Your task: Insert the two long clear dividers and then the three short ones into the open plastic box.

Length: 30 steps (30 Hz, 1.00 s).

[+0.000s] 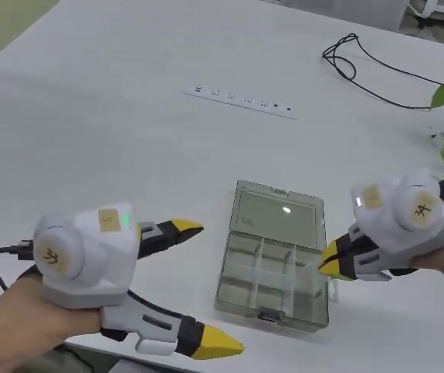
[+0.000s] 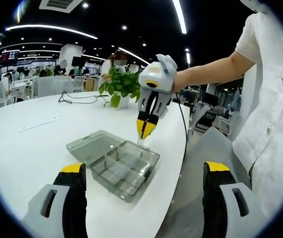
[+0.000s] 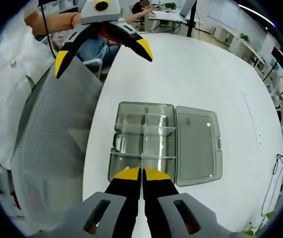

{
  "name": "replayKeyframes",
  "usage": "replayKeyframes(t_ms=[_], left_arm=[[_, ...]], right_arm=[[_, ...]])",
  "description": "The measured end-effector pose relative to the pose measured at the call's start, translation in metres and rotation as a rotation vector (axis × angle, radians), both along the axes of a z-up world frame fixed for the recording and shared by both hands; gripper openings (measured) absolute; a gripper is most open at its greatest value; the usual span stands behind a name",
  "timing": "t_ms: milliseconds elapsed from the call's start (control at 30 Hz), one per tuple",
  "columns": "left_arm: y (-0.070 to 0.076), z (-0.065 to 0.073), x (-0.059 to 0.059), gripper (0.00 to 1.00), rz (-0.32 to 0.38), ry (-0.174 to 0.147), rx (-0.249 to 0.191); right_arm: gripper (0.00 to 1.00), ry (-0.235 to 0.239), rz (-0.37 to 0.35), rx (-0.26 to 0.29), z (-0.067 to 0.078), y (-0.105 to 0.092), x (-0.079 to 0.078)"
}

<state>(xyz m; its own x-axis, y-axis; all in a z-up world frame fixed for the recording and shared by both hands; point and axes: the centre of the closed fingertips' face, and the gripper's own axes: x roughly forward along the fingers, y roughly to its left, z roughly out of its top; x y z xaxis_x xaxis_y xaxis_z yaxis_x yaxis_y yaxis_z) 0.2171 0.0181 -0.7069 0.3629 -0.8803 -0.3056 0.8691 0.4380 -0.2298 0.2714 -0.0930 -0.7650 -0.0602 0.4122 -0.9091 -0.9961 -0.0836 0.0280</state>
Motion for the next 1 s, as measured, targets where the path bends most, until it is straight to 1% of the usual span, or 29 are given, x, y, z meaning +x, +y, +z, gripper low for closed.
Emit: replayKeyframes(t_ms=[133, 300, 467, 600, 700, 767, 1000], left_arm=[[0.0, -0.001, 0.001, 1.0, 0.002, 0.0, 0.002], [0.0, 0.0, 0.002, 1.0, 0.006, 0.001, -0.001], [-0.001, -0.001, 0.0, 1.0, 0.007, 0.006, -0.001], [0.0, -0.002, -0.002, 1.0, 0.007, 0.007, 0.0], [0.0, -0.001, -0.002, 1.0, 0.007, 0.006, -0.001], [0.0, -0.001, -0.003, 1.0, 0.008, 0.006, -0.003], [0.0, -0.001, -0.004, 1.0, 0.011, 0.008, -0.004]], right_arm=[[0.02, 0.011, -0.002, -0.005, -0.004, -0.001, 0.001], [0.02, 0.012, -0.008, -0.006, -0.008, -0.001, 0.002], [0.02, 0.015, -0.013, -0.008, -0.012, -0.002, 0.002], [0.02, 0.017, -0.001, -0.012, -0.017, -0.002, 0.002], [0.02, 0.034, -0.009, -0.01, -0.021, -0.002, 0.003], [0.02, 0.056, -0.031, -0.005, -0.023, -0.003, 0.003], [0.02, 0.077, -0.046, 0.015, -0.024, -0.003, 0.002]])
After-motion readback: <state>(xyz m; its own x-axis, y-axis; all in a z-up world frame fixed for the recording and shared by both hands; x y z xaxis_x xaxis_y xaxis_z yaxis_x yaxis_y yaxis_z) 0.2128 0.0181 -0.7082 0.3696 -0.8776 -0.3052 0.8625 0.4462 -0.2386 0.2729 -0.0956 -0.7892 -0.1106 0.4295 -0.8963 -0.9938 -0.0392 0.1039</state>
